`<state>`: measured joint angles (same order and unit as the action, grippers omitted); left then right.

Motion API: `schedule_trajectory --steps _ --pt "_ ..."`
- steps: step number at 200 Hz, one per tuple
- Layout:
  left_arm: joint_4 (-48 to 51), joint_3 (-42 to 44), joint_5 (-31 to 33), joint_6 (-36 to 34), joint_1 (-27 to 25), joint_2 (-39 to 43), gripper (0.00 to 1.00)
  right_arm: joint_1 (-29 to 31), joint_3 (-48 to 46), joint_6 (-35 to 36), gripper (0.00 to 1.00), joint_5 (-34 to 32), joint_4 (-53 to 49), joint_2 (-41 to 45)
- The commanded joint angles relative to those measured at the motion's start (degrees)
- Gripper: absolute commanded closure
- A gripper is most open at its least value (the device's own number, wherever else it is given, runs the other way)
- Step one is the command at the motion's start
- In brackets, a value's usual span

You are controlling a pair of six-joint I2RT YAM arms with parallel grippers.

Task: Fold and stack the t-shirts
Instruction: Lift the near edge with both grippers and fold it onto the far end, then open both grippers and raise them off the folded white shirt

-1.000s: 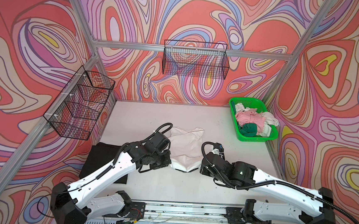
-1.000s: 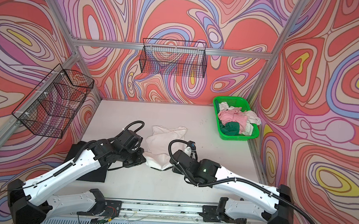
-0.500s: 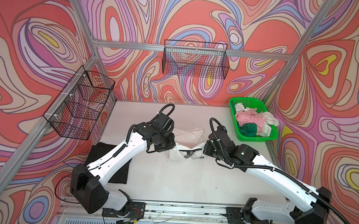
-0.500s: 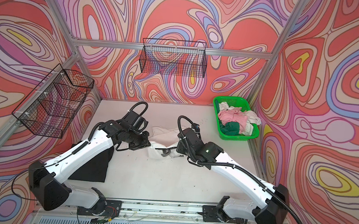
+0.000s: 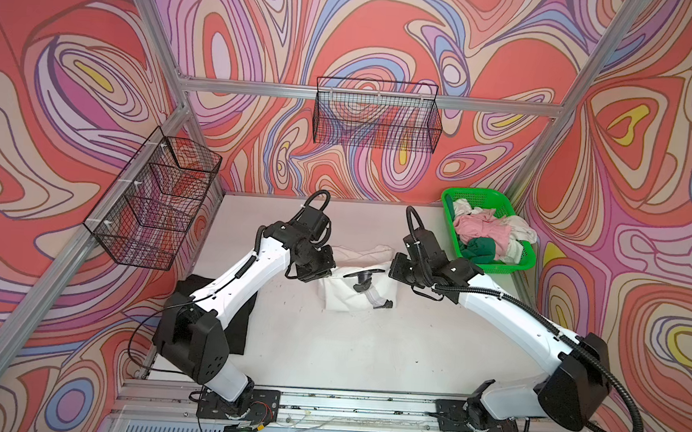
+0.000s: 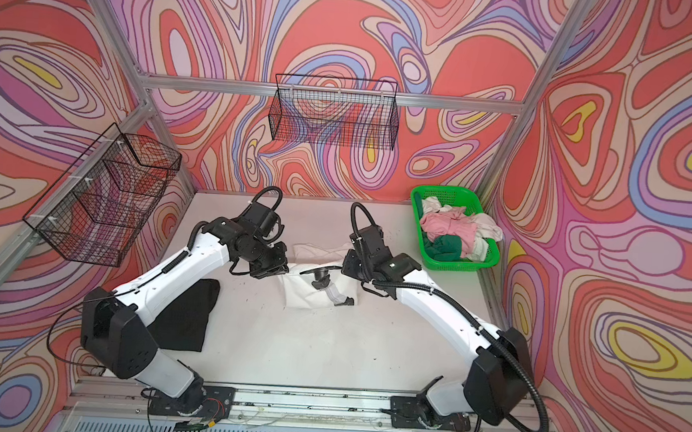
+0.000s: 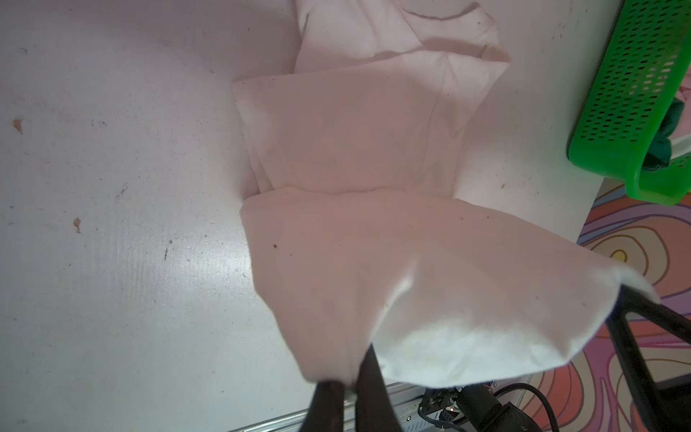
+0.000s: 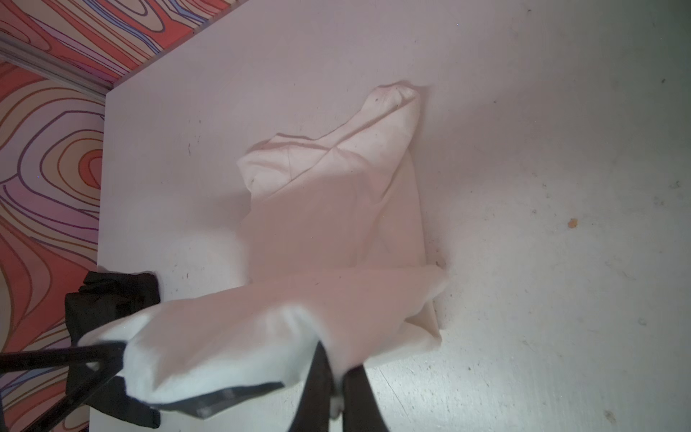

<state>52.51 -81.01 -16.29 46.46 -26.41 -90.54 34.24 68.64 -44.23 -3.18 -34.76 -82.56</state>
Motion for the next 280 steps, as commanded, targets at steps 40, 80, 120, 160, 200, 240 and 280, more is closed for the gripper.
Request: schedule_trajectory --steps 40,80,120,160,200,240,280 --pt "2.2 -6.4 -1.4 -1.9 2.5 -6.1 1.00 -4.0 2.6 1.7 1.00 4.5 4.5 -5.9" --pt "2.8 -9.6 -1.9 -3.1 4.3 -11.1 1.00 -6.3 4.3 2.3 1.00 6.2 6.0 -9.8" --pt "3.2 -13.6 -2.1 -3.8 5.1 -16.6 0.98 -7.9 6.0 2.7 1.00 7.1 6.9 -13.8" --pt "3.5 -17.6 -1.9 -3.9 6.1 -20.9 0.92 -9.6 6.9 2.9 1.00 8.5 8.7 -17.6" --pt "4.4 -22.4 -2.0 -4.3 6.4 -25.9 0.90 -11.2 8.8 3.3 1.00 9.8 10.2 -22.2" --pt "4.9 -25.9 -1.9 -4.6 7.2 -29.6 0.84 -12.7 10.4 3.6 1.00 11.8 11.9 -26.4" --pt "4.9 -28.4 -1.9 -4.4 7.9 -32.8 0.81 -13.3 13.0 4.0 1.00 12.0 12.6 -30.3"
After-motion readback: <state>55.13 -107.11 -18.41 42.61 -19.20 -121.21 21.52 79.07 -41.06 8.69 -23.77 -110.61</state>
